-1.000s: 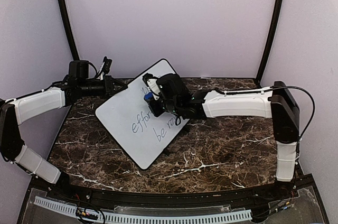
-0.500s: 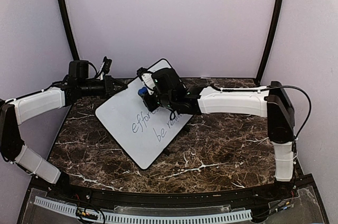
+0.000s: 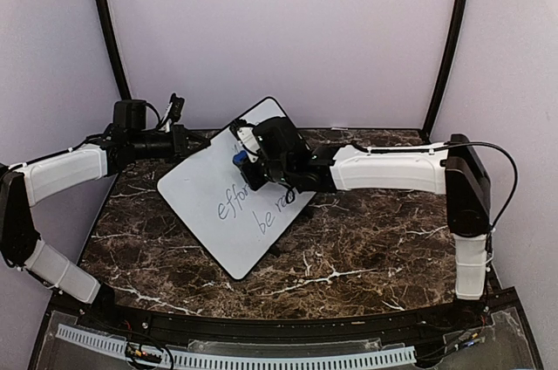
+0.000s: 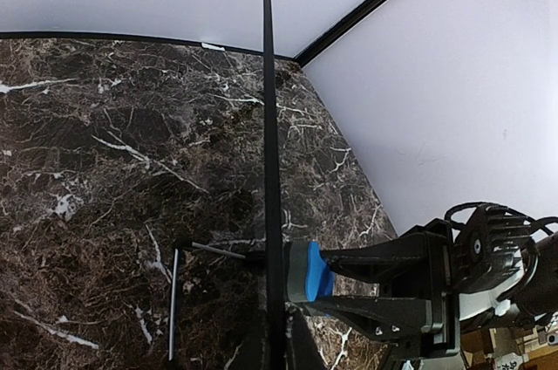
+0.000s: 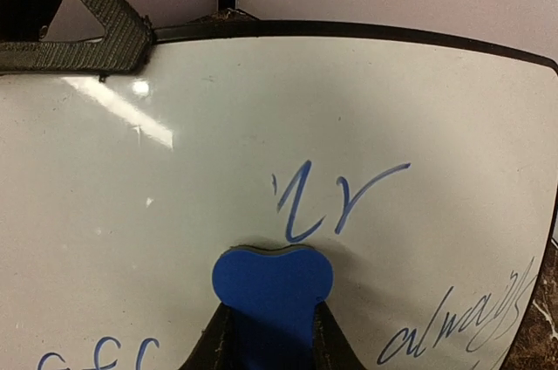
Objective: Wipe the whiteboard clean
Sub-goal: Erase the whiteboard at the center of the board.
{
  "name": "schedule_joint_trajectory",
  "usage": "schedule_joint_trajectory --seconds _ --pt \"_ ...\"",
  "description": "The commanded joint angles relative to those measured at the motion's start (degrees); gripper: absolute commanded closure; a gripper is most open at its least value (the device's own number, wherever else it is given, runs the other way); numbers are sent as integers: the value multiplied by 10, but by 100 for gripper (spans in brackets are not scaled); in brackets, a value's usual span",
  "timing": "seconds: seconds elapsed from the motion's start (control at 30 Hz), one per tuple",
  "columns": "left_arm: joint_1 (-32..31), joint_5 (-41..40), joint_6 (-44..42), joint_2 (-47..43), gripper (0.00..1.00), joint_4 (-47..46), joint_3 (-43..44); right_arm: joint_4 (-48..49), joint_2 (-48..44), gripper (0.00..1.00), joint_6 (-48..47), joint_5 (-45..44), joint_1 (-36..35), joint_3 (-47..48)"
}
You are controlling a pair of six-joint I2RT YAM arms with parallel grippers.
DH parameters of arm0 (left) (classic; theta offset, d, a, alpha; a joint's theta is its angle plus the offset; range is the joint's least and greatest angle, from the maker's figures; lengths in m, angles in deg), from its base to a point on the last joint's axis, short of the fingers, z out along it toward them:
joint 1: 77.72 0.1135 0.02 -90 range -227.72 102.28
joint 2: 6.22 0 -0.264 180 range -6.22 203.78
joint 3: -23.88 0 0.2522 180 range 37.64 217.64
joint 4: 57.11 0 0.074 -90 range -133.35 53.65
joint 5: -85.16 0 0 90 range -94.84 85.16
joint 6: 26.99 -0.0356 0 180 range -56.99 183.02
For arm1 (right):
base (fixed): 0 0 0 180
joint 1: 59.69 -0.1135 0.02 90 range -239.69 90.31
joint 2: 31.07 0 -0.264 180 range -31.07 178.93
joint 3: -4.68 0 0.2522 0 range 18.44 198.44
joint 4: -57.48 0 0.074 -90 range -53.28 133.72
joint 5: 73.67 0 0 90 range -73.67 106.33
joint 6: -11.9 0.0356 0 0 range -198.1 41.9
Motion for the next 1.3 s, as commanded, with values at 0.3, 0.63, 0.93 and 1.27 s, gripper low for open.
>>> schedule_joint_trajectory --seconds 0.3,0.63,0.93,1.27 --pt "-6 42 -12 -36 100 -43 3 -32 59 80 -15 18 18 90" --pt "-6 48 -9 -35 100 -46 3 -4 5 80 8 27 18 -43" --pt "-6 46 -9 -36 100 -47 2 -20 51 80 -11 15 22 53" --pt "-6 43 -13 -38 100 -43 3 -44 69 80 -12 21 33 95"
